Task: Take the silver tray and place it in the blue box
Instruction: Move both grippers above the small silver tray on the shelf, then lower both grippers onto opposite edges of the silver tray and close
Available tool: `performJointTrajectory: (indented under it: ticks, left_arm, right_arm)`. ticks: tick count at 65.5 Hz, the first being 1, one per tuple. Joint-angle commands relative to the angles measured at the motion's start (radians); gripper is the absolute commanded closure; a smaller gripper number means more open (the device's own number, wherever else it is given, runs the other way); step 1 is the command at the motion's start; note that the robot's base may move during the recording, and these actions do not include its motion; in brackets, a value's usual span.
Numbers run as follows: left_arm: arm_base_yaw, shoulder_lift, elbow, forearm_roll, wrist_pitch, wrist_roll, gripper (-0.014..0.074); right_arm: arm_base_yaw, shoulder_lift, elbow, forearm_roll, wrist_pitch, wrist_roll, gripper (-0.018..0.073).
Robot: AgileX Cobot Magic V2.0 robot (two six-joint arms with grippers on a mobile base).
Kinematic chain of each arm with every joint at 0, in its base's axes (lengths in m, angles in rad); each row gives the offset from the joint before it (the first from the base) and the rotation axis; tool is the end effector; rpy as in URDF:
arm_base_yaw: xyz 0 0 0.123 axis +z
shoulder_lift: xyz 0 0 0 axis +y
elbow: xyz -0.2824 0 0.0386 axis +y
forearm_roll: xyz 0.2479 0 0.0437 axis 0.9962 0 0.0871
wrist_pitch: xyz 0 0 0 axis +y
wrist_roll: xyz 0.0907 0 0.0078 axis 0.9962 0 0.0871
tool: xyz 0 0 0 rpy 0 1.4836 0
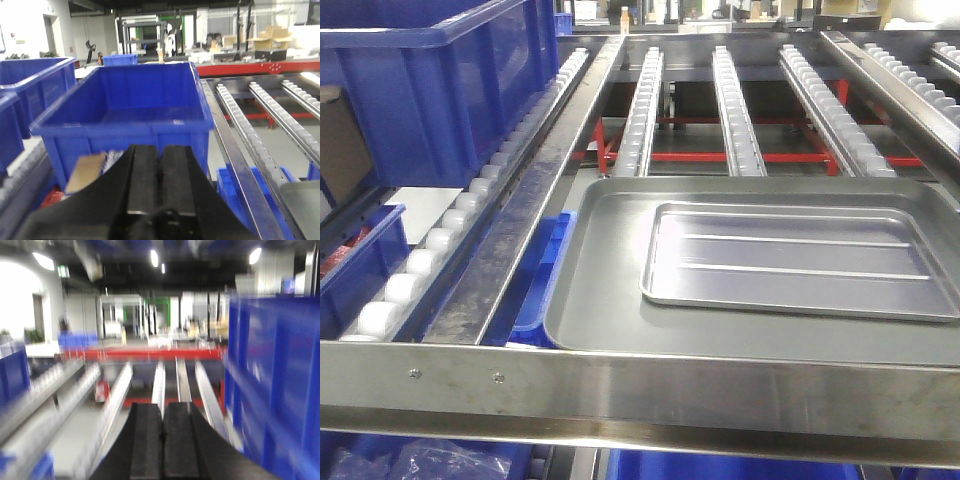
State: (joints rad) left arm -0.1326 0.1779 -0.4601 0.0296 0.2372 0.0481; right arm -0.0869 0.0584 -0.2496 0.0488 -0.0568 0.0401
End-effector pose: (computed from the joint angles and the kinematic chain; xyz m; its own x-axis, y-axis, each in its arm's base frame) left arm 0.0448 -0.0053 0.3339 0.1400 0.0588 -0.9884 0.1150 0.9905 0.0752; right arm 0.0412 -0.0038 0.2979 0.3343 0.0599 -0.9406 0.0600 0.9946 0.0847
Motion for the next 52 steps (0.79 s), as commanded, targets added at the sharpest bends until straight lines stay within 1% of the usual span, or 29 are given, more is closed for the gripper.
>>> performJointTrajectory:
  ticks: [1,6,10,14,18,21,24,26,32,38,40,45,47,50,52]
  left_arm:
    - [-0.002,0.12,-0.137,-0.001,0.019,0.002,0.0692]
    - [-0.002,0.237,-0.234,-0.044,0.061,0.002,0.0624]
    - [-0.002,0.308,-0.273,-0.077,0.066,0.002,0.0548]
    - [-0.009,0.38,-0.299,-0.1,0.068,0.002,0.0439]
    - [-0.044,0.44,-0.316,-0.103,0.068,0.002,0.0341]
    - [-0.076,0.485,-0.328,-0.103,0.068,0.002,0.0284]
    - [-0.129,0.53,-0.345,-0.106,0.07,0.002,0.0247]
    - [-0.16,0.562,-0.356,-0.107,0.072,0.002,0.0244]
    - [-0.281,0.655,-0.4,-0.118,0.085,0.002,0.0245]
    - [-0.44,0.768,-0.455,-0.128,0.085,0.002,0.0245]
    - [-0.482,0.808,-0.476,-0.128,0.083,0.002,0.0245]
    - [-0.608,0.91,-0.533,-0.148,0.07,0.002,0.0248]
    - [-0.651,0.952,-0.556,-0.15,0.066,0.002,0.0253]
    - [-0.695,1.006,-0.582,-0.141,0.058,0.002,0.0255]
    - [-0.725,1.044,-0.599,-0.154,0.047,-0.003,0.0259]
  right_arm:
    - [0.001,0.103,-0.12,0.002,-0.046,0.021,0.0489]
    - [0.001,0.203,-0.197,0.002,-0.012,0.021,0.0402]
    - [0.001,0.279,-0.232,0.002,0.008,0.021,0.0295]
    - [0.001,0.344,-0.263,0.002,0.033,0.021,0.0187]
    - [0.001,0.398,-0.291,0.002,0.081,0.021,0.0119]
    - [0.001,0.431,-0.315,0.002,0.119,0.021,0.0092]
    - [0.006,0.473,-0.338,0.002,0.172,0.021,0.0074]
    - [0.013,0.498,-0.356,0.002,0.198,0.021,0.0069]
    - [0.052,0.565,-0.402,0.002,0.269,0.021,0.007]
    - [0.124,0.644,-0.443,0.002,0.322,0.021,0.007]
    - [0.152,0.673,-0.458,0.002,0.343,0.021,0.007]
    - [0.216,0.742,-0.487,0.002,0.387,0.021,0.007]
    - [0.238,0.77,-0.497,0.002,0.402,0.021,0.0071]
    - [0.258,0.8,-0.508,0.002,0.411,0.021,0.0071]
    - [0.271,0.822,-0.515,0.003,0.414,0.021,0.0071]
